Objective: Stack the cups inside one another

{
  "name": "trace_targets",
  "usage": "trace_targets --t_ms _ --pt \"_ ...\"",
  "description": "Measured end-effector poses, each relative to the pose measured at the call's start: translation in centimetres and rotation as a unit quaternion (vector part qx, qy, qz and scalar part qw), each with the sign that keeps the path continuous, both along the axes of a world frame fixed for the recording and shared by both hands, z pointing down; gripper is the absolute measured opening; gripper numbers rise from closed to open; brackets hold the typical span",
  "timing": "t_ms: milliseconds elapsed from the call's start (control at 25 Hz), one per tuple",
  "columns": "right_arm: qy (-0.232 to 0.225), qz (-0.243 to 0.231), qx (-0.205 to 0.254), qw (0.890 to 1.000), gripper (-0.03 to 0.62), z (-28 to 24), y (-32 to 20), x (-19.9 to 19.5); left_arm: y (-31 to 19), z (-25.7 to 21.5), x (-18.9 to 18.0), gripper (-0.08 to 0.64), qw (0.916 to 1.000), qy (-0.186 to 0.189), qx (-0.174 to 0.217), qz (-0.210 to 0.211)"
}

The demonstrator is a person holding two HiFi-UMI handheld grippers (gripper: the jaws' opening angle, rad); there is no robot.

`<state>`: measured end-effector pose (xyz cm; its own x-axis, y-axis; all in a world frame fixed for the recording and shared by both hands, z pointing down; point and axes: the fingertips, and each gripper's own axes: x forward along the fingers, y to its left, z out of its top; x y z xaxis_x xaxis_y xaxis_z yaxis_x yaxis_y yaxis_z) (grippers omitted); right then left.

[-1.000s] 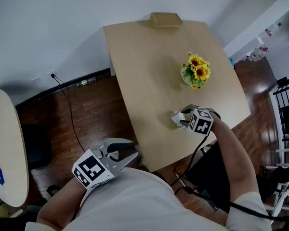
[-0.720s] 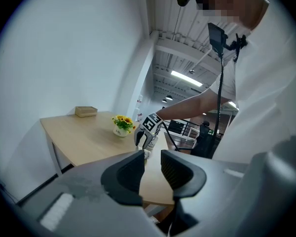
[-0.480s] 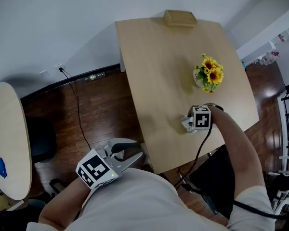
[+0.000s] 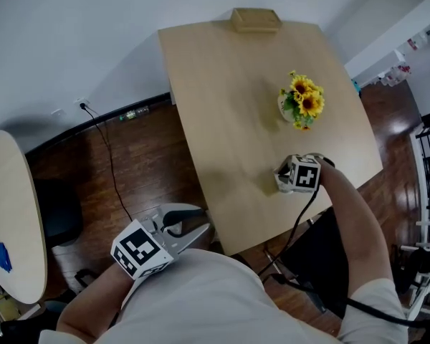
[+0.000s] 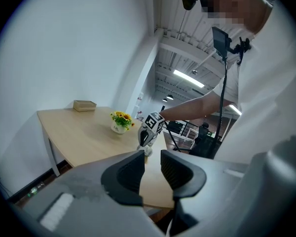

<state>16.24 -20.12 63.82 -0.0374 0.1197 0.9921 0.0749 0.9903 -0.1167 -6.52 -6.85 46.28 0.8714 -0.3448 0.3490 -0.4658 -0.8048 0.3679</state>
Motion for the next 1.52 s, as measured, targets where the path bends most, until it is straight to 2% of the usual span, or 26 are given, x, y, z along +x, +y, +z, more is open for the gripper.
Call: trace_targets --t_ms 400,800,1080,1360,1520 --pt "-0.072 0.031 0.070 0.994 0.015 -4.0 1.0 -0.2 0.2 -0.6 2.8 0.112 0.9991 0.003 0.014 0.039" --pt "-0.132 0.030 0.138 0.981 0.015 -10.3 3.8 -0.8 1.2 -1.6 5.3 0.112 0.9967 0.004 0.034 0.073" --pt "-0.164 0.058 0.205 0.963 0.015 -14.7 4.7 1.1 1.7 -2.1 5.5 0.111 0.9961 0.001 0.040 0.078" --pt "-0.177 0.123 0.281 0.935 0.017 -18.5 3.5 6.8 1.6 -2.6 7.7 0.111 0.9941 0.005 0.046 0.098" --pt "-0.176 0.145 0.301 0.926 0.017 -19.6 2.8 9.9 1.4 -3.1 9.5 0.110 0.9926 0.004 0.056 0.108"
